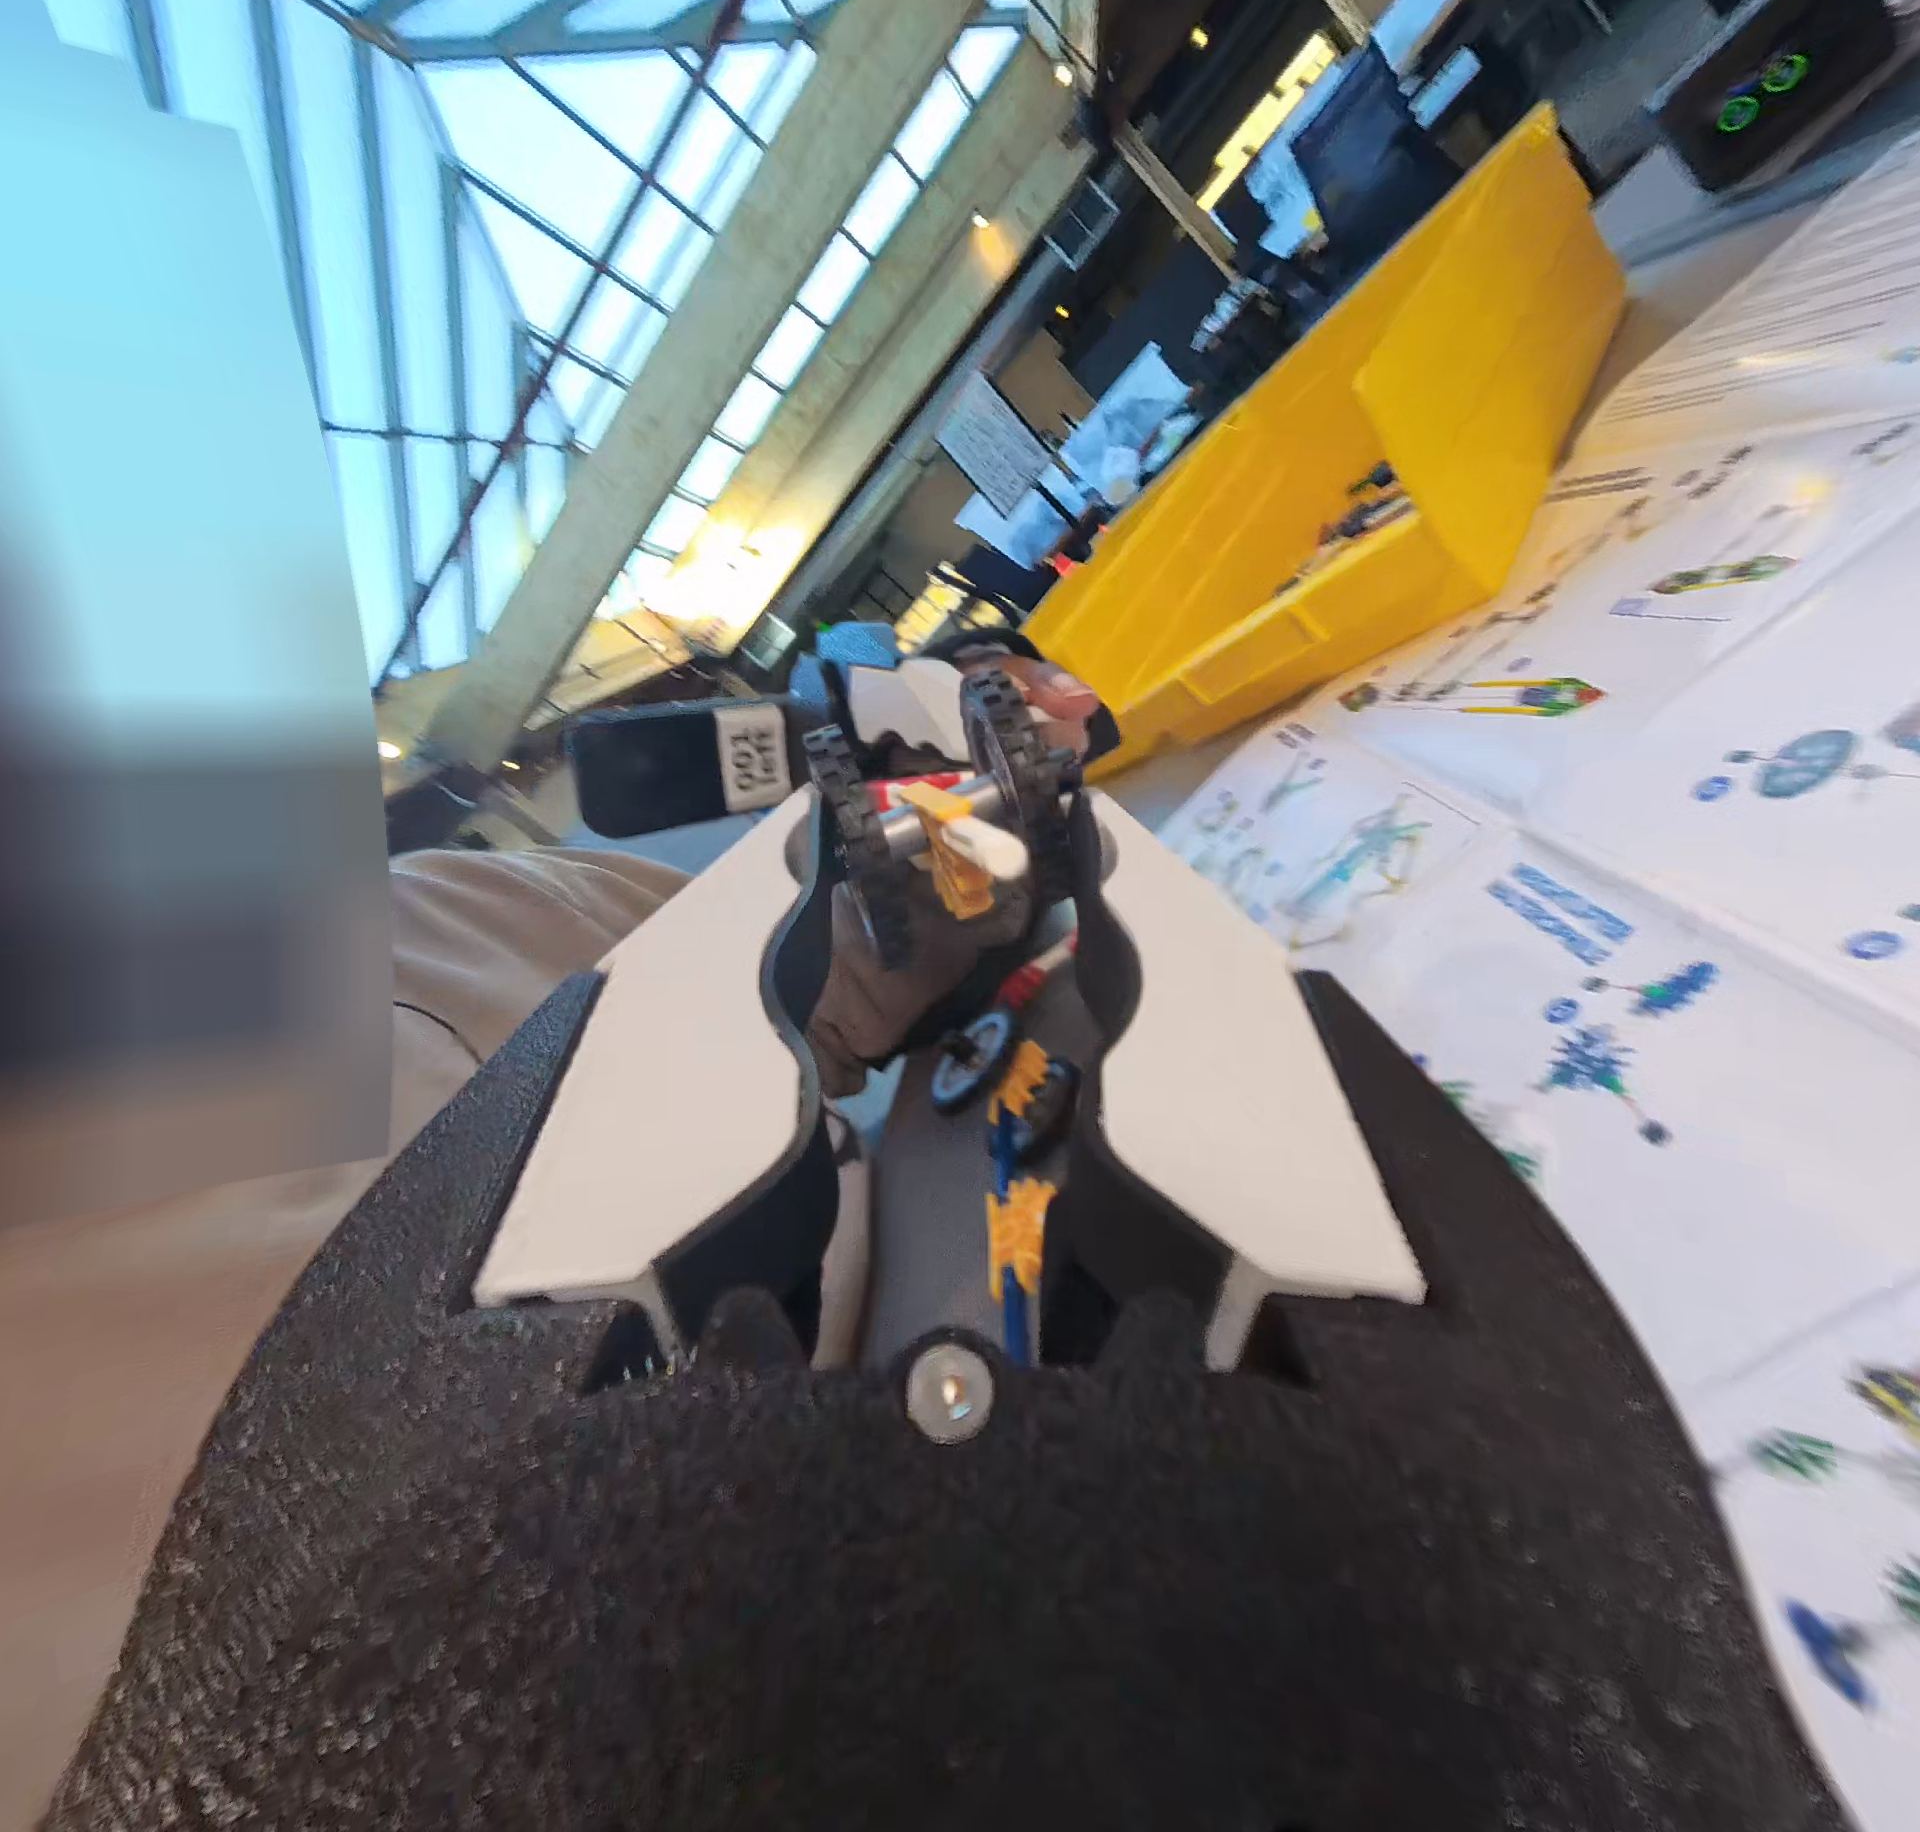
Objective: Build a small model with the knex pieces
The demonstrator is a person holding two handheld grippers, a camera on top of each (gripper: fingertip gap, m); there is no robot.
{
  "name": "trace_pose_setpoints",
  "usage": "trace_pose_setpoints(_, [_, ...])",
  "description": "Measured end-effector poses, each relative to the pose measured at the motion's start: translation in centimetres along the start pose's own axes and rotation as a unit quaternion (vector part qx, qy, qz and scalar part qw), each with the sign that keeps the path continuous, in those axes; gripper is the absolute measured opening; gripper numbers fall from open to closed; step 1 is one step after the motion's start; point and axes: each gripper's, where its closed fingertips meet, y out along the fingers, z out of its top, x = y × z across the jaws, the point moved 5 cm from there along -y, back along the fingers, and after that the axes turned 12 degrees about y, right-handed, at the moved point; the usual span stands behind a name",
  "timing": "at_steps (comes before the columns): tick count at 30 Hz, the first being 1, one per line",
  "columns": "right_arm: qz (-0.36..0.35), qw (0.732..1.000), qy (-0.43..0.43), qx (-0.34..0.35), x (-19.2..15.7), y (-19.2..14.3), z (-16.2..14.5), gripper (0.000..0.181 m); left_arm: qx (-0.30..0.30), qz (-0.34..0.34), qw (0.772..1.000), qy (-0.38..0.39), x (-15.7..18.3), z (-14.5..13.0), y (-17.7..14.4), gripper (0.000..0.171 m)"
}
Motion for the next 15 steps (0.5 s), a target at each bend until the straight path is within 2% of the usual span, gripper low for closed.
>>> trace_pose_setpoints(2, [-0.062,0.997,-0.036,0.010,0.8,-1.3,1.2,0.037,-0.007,-0.029,0.999,-0.041,0.3,-0.8,0.1,0.003])
trace_pose_setpoints(3, [-0.096,0.993,-0.064,0.028,1.0,-2.3,2.1,0.044,-0.004,-0.050,0.996,-0.071,0.4,-1.1,0.2,0.003])
trace_pose_setpoints(4, [-0.132,0.984,-0.114,0.036,0.8,-3.2,3.0,0.053,-0.002,-0.075,0.992,-0.104,0.7,-1.4,0.3,0.003])
trace_pose_setpoints(5, [-0.164,0.969,-0.184,0.033,-0.1,-3.6,3.5,0.055,0.003,-0.088,0.987,-0.131,0.8,-1.6,0.4,0.003])
trace_pose_setpoints(7, [-0.201,0.915,-0.350,-0.017,-2.7,-2.7,2.9,0.060,0.011,-0.122,0.976,-0.179,1.1,-1.7,0.8,0.003])
trace_pose_setpoints(9, [-0.231,0.843,-0.475,-0.097,-3.9,-0.4,0.7,0.063,0.018,-0.147,0.967,-0.209,1.4,-1.5,1.3,0.003])
trace_pose_setpoints(12, [-0.275,0.743,-0.574,-0.207,-2.0,2.0,-2.8,0.058,0.028,-0.179,0.961,-0.209,1.9,-0.7,1.9,0.003])
trace_pose_setpoints(13, [-0.282,0.721,-0.590,-0.228,-1.2,2.2,-3.5,0.051,0.032,-0.188,0.960,-0.207,2.2,-0.3,2.0,0.003])
trace_pose_setpoints(14, [-0.285,0.711,-0.595,-0.243,-0.5,2.3,-4.0,0.046,0.035,-0.195,0.959,-0.205,2.4,0.1,2.0,0.003])
trace_pose_setpoints(15, [-0.281,0.714,-0.590,-0.252,-0.1,2.4,-4.3,0.036,0.035,-0.199,0.958,-0.202,2.6,0.3,2.1,0.003])
